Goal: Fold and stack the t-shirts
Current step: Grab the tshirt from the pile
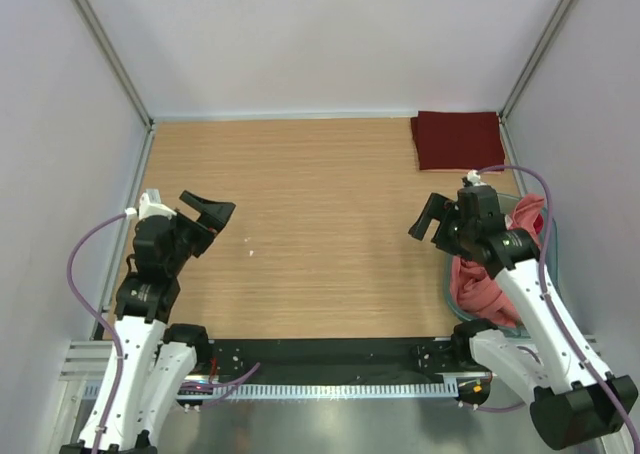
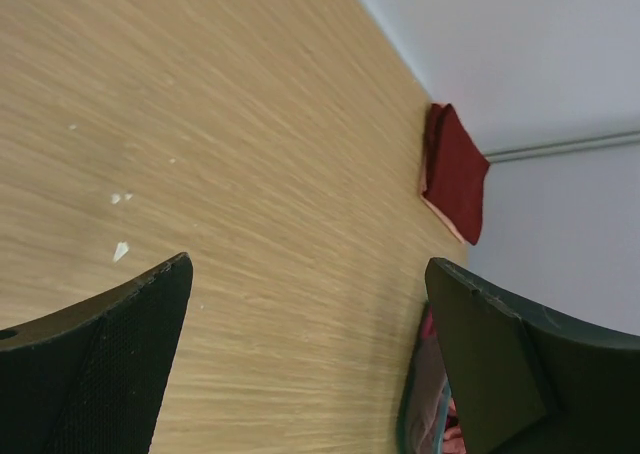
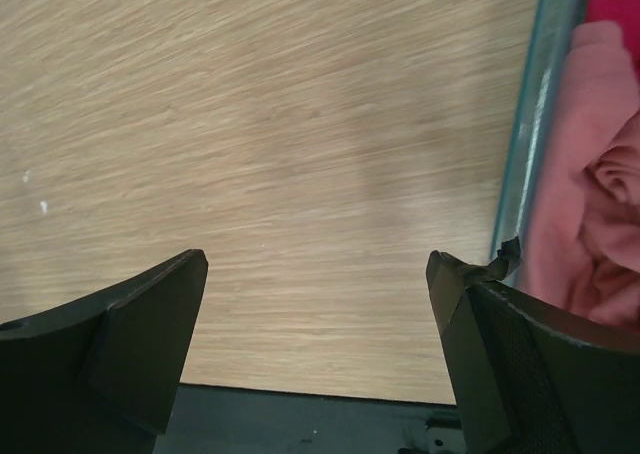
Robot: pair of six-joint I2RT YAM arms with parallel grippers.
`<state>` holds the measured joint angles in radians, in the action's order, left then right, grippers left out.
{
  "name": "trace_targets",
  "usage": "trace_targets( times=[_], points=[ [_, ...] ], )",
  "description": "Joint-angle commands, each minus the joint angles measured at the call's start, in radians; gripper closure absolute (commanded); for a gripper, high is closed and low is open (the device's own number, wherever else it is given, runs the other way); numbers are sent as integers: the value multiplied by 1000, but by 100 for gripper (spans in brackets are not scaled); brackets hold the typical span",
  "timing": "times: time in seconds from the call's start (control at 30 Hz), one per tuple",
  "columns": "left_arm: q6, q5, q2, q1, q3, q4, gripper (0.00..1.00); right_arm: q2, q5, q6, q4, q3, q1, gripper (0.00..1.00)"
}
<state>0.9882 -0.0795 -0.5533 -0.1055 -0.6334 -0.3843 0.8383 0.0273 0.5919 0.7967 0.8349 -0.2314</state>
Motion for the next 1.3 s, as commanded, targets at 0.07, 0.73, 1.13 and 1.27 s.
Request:
trace_targets(
  times=[0.07, 0.73, 1.13, 1.27],
  points=[
    [0, 118, -16, 0, -158, -298, 0, 129, -171, -43, 165, 191, 6, 0],
    [-433, -174, -232, -34, -247, -180, 1, 755, -469, -75, 312, 702, 457, 30],
    [-543, -200, -290, -45, -295, -249, 1, 1021, -579, -236, 194, 782, 527, 21],
    [-575, -149, -313, -45, -307, -278, 0, 1050, -561, -233, 110, 732, 535, 26]
  ],
)
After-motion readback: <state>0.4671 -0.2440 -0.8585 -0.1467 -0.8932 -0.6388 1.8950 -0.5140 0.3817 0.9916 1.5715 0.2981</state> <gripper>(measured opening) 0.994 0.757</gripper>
